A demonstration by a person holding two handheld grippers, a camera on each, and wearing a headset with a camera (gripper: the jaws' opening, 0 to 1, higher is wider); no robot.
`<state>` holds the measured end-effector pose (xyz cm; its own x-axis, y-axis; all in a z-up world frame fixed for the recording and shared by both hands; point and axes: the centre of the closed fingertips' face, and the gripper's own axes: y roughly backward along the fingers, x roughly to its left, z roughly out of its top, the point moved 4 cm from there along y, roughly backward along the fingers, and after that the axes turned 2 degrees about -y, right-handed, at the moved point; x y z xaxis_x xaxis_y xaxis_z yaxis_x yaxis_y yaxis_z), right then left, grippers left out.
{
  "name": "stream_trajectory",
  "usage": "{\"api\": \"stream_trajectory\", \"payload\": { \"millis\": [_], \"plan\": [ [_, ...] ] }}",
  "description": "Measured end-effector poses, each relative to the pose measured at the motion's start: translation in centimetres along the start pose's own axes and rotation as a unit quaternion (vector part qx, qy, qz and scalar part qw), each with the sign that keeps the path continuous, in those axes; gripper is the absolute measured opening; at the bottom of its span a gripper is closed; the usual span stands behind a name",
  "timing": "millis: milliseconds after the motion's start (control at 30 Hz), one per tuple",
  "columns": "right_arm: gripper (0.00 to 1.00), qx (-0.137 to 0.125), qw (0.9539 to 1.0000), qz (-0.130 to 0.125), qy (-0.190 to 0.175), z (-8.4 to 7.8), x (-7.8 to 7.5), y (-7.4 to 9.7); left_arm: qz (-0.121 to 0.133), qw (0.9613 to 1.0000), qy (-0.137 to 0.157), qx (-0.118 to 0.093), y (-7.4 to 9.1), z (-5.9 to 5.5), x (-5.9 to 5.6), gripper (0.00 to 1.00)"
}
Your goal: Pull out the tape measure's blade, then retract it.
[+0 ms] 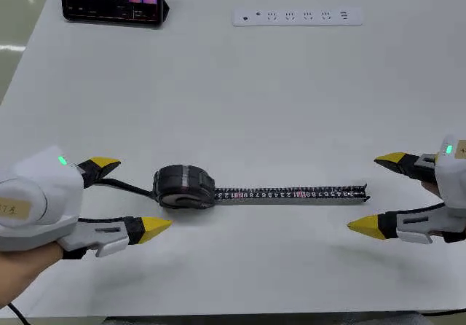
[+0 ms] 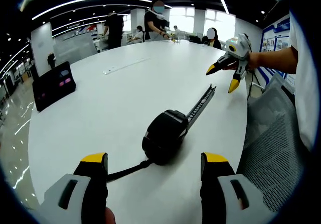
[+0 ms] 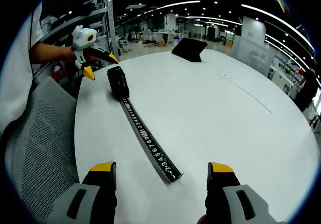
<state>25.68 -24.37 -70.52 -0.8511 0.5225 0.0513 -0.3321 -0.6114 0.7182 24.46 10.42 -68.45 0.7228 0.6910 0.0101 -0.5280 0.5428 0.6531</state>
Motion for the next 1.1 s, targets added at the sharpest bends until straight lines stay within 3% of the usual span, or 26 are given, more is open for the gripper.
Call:
{"api": "stream_trajectory", "payload": {
  "millis": [467,1100],
  "plan": [
    [0.87,-0.024,0.9994,-0.018,-0.020,-0.1,1.1,0.9,0.005,0.9994,0.023,-0.027,1.9,-0.7,-0.4,0.80],
    [0.90,-0.057,0.9964,-0.051,-0.037,-0.6,2.5,1.7,0.013,0.9984,0.039,-0.038,2.7,-1.7,-1.7,0.84]
  ]
}}
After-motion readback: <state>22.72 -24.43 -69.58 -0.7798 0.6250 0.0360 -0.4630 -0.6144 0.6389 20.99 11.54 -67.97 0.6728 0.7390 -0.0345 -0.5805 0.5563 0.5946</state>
